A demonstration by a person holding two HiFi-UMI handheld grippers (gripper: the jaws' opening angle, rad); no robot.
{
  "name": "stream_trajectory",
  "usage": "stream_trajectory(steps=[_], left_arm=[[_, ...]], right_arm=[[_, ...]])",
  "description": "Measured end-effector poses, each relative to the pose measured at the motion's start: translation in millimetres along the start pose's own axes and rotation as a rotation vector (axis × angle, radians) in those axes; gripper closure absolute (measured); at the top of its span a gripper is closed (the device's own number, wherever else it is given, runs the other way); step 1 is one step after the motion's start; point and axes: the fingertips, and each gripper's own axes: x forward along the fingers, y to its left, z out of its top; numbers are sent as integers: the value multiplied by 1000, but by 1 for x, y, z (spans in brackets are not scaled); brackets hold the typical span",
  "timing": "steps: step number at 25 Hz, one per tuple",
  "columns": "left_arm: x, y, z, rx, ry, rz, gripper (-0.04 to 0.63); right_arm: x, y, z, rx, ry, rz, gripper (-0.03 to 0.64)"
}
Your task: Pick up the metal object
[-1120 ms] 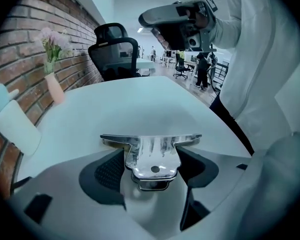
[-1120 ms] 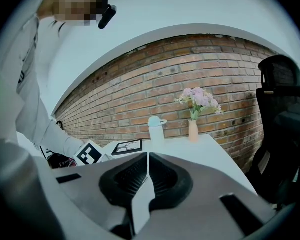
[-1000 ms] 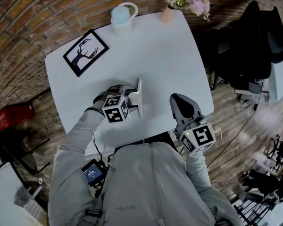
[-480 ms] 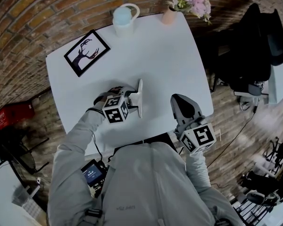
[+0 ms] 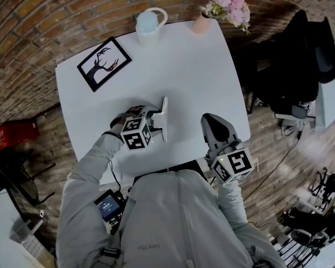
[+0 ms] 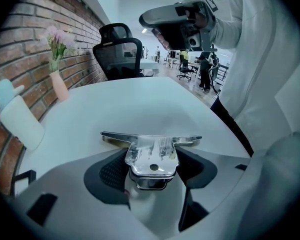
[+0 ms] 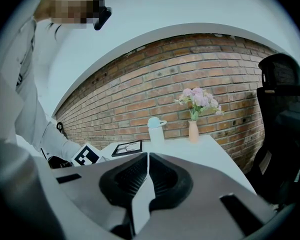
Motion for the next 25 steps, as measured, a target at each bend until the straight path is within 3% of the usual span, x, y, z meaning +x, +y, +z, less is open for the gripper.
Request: stream_trajectory(steps=[10, 25], left_arm=[[-28, 19, 9, -26, -20, 140, 291], [-147, 37, 30, -227, -174, 528, 291]], right_arm=[[1, 0, 12, -35, -15, 31, 591], [8, 26, 55, -146, -88, 175, 591]])
